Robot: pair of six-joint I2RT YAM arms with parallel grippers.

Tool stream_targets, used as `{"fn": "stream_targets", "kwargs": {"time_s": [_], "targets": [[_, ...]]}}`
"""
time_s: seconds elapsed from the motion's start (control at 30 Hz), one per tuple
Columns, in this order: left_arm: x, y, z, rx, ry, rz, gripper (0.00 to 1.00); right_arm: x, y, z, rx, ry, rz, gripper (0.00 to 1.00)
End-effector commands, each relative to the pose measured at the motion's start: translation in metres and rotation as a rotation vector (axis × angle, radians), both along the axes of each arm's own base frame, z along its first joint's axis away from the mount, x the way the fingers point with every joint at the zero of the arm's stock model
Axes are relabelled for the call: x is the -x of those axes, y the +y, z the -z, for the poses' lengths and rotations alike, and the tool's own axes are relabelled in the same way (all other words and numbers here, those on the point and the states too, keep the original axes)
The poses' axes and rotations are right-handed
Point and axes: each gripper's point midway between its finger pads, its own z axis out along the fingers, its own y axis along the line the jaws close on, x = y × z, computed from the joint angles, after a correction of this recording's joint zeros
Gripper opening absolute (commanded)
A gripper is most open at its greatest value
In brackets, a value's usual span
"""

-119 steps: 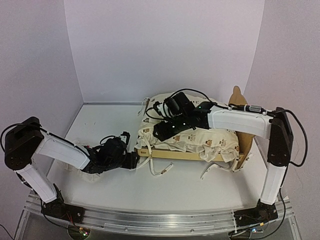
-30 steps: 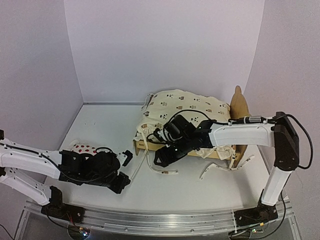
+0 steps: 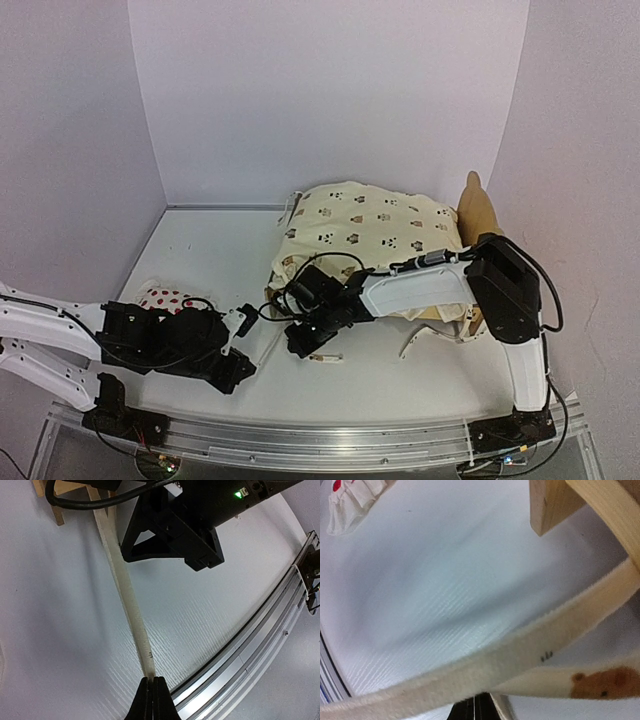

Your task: Set up the pet bed

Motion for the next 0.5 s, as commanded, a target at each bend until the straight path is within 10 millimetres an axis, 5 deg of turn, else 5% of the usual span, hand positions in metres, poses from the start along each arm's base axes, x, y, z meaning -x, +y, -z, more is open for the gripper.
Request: {"fn": "stream_targets", "kwargs": {"time_s": [0.0, 0.13, 0.27, 0.47], "targets": [[-0.009, 0.008, -0.019, 0.051, -0.056, -0.056, 0.0, -0.012, 0.03, -0.039, -0.112, -0.043, 0.007, 0.01], [-0.019, 0.013, -0.035, 0.079, -0.111, -0.106, 0.0, -0.014, 0.042, -0.095, -0.255, -0.054, 0.035, 0.0], [-0.029, 0.016, -0.054, 0.111, -0.163, -0.15, 0.0, -0.009, 0.032, -0.143, -0.426, -0.096, 0.083, 0.0], [-0.032, 0.012, -0.062, 0.139, -0.193, -0.144, 0.0, -0.005, 0.007, -0.114, -0.593, -0.11, 0.195, 0.0]]}}
